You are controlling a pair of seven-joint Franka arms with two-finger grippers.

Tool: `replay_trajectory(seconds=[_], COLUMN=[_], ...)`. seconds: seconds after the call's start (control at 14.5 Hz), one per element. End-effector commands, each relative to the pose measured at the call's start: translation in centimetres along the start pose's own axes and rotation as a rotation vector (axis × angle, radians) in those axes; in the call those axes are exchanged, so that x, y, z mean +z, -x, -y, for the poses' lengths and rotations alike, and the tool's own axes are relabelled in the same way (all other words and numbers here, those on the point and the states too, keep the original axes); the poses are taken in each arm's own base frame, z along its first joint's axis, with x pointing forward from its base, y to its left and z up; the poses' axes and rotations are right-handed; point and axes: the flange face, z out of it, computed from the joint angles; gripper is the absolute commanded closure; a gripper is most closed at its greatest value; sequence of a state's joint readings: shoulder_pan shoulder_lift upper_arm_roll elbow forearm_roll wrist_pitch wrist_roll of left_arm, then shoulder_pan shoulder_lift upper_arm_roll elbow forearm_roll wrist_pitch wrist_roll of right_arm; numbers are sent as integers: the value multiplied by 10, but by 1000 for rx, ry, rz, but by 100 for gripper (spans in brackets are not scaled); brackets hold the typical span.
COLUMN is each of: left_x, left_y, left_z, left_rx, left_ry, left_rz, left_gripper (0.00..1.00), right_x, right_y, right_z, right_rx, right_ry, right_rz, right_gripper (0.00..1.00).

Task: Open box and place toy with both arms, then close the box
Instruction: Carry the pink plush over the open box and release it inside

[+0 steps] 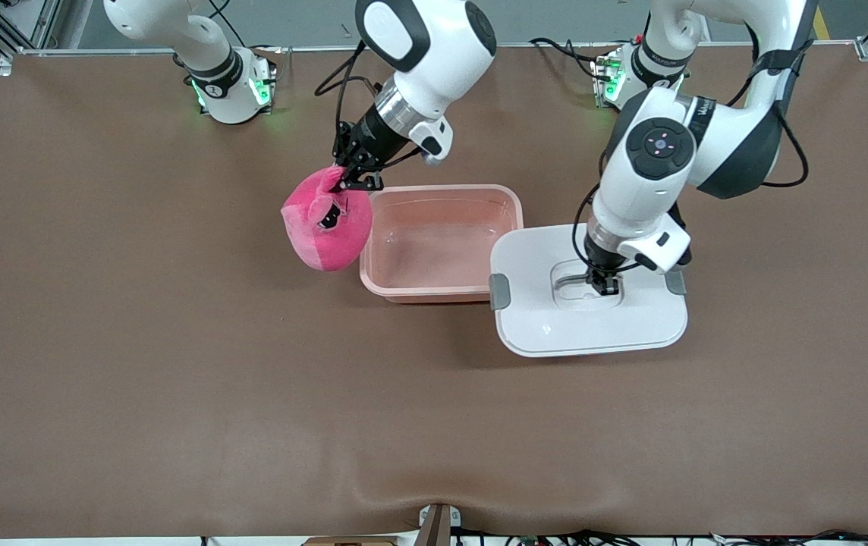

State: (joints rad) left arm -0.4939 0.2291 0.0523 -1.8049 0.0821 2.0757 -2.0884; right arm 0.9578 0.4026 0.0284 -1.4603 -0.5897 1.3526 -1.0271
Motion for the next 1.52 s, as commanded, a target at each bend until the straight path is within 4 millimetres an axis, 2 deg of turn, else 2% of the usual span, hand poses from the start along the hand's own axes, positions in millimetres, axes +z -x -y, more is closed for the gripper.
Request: replay_trajectory(seconds=[0.0, 0.21, 0.35, 0.48, 0.62, 0.76, 0.83, 0.9, 0.97, 1.04, 1.38, 1.45], left_x=[-11, -11, -15, -12, -17, -12, -12, -12, -11, -11, -10, -10], left_y=[-32, -36, -55, -69, -87, -91, -99, -101, -101, -100, -100, -99], left_z=[10, 9, 1, 3, 0, 2, 0, -2, -1, -1, -2, -2], left_rx=[48, 49, 63, 89, 95, 125, 114, 109, 114, 117, 117, 118], left_ry=[20, 20, 27, 17, 25, 12, 9, 12, 10, 13, 13, 12], left_rz=[-2, 1, 2, 0, 8, 17, 26, 38, 40, 41, 41, 42], left_gripper=[100, 100, 100, 100, 100, 100, 100, 100, 100, 100, 100, 100], right_x=[-11, -12, -15, -12, -12, -20, -24, -28, -29, -32, -56, -68], right_y=[-9, -31, -50, -66, -72, -70, -68, -68, -68, -72, -61, -45], right_z=[-9, -7, -2, 0, -3, -9, -11, -13, -17, -18, -13, -10], right_rx=[18, -8, -14, -28, -33, -24, -16, -13, -10, -14, -4, 11], right_ry=[4, 11, 20, 24, 28, 39, 44, 54, 63, 82, 87, 86], right_rz=[31, 46, 57, 66, 64, 42, 31, 19, 3, -21, -101, -138], right_gripper=[100, 100, 100, 100, 100, 100, 96, 87, 54, 1, 0, 0])
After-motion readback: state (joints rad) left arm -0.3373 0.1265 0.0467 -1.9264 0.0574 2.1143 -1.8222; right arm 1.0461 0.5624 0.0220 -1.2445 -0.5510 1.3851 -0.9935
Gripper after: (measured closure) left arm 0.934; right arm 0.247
